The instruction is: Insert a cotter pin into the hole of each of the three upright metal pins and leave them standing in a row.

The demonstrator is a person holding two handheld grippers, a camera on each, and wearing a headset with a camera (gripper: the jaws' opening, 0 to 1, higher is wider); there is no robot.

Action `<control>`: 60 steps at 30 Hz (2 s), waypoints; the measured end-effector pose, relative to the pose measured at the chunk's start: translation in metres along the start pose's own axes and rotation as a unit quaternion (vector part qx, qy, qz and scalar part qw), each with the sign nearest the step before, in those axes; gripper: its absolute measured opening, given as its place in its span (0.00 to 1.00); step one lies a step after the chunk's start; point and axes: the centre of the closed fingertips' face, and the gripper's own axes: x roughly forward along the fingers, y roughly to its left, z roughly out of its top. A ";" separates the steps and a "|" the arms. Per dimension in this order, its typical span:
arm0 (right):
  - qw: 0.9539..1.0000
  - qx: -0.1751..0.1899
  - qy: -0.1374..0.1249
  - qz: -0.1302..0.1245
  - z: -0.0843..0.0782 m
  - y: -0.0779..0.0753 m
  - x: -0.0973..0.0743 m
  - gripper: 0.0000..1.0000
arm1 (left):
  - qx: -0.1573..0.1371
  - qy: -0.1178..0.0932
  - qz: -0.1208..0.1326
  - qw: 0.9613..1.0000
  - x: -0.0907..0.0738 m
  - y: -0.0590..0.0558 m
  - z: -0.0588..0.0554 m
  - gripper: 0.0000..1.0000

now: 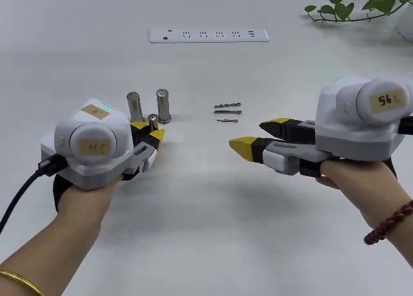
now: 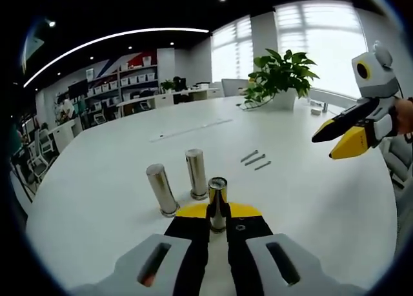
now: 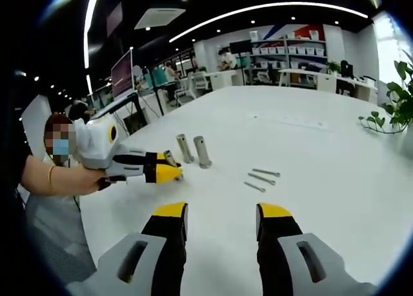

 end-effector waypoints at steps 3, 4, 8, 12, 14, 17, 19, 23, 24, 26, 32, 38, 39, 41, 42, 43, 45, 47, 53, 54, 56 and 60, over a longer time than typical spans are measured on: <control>1.000 0.004 -0.002 0.000 -0.001 0.000 -0.003 0.38 | -0.007 0.007 0.004 1.000 -0.001 -0.003 -0.005 0.06; 1.000 0.006 -0.004 0.001 -0.001 0.000 -0.003 0.38 | -0.011 0.007 0.005 1.000 -0.001 -0.004 -0.006 0.06; 1.000 0.007 -0.004 0.001 -0.002 0.001 -0.005 0.37 | -0.016 0.008 0.009 1.000 -0.003 -0.009 -0.007 0.06; 1.000 0.008 -0.003 0.003 -0.003 0.002 -0.005 0.37 | -0.017 0.006 0.022 1.000 -0.004 -0.008 -0.007 0.06; 1.000 0.009 -0.003 0.004 -0.003 0.003 -0.005 0.37 | -0.024 0.008 0.028 0.999 -0.005 -0.008 -0.009 0.06; 1.000 0.010 -0.004 0.005 -0.003 0.003 -0.004 0.37 | -0.028 0.005 0.040 0.999 -0.007 -0.008 -0.010 0.06; 1.000 0.011 -0.004 0.006 -0.003 0.004 -0.004 0.37 | -0.028 0.006 0.044 0.999 -0.006 -0.008 -0.011 0.06; 1.000 0.011 -0.004 0.008 -0.003 0.006 -0.004 0.37 | -0.030 0.011 0.057 0.998 -0.009 -0.010 -0.017 0.06; 1.000 0.010 -0.003 0.008 -0.003 0.006 -0.004 0.37 | -0.030 0.007 0.056 0.998 -0.009 -0.009 -0.016 0.06; 1.000 0.011 -0.003 0.009 -0.003 0.006 -0.004 0.37 | -0.032 0.007 0.060 0.998 -0.009 -0.009 -0.016 0.06; 1.000 0.007 0.003 0.013 -0.004 0.007 -0.002 0.37 | -0.034 0.004 0.067 0.997 -0.009 -0.009 -0.016 0.06; 1.000 0.008 0.007 0.014 -0.006 0.007 0.000 0.37 | -0.018 0.006 0.064 0.998 -0.009 -0.010 -0.016 0.07; 1.000 0.007 0.008 0.015 -0.007 0.007 0.000 0.37 | -0.019 0.005 0.062 0.998 -0.009 -0.010 -0.016 0.08; 1.000 0.006 0.011 0.016 -0.008 0.007 0.001 0.37 | -0.020 0.001 0.061 0.998 -0.009 -0.011 -0.014 0.10; 1.000 0.005 0.012 0.016 -0.008 0.006 0.001 0.37 | -0.020 0.001 0.061 0.998 -0.009 -0.011 -0.014 0.11; 1.000 0.004 0.012 0.015 -0.008 0.006 0.001 0.37 | -0.018 0.000 0.061 0.998 -0.009 -0.011 -0.012 0.13; 1.000 -0.002 0.014 0.012 -0.008 0.005 0.001 0.38 | -0.017 -0.001 0.059 0.998 -0.009 -0.011 -0.011 0.16; 1.000 -0.010 0.020 0.016 -0.008 0.005 0.001 0.39 | -0.016 0.000 0.058 0.998 -0.009 -0.010 -0.011 0.21; 0.998 -0.040 0.042 0.028 -0.006 0.001 0.006 0.39 | -0.016 -0.002 0.040 0.999 -0.016 -0.011 -0.006 0.34; 0.998 -0.043 0.043 0.029 -0.006 0.000 0.007 0.39 | -0.014 -0.004 0.040 0.999 -0.017 -0.011 -0.005 0.36; 0.997 -0.056 0.051 0.032 -0.002 -0.003 0.009 0.38 | 0.000 -0.008 0.031 0.999 -0.021 -0.013 -0.001 0.41; 0.994 -0.082 0.072 0.032 0.003 -0.012 0.016 0.38 | -0.017 -0.009 0.001 1.000 -0.028 -0.021 0.002 0.55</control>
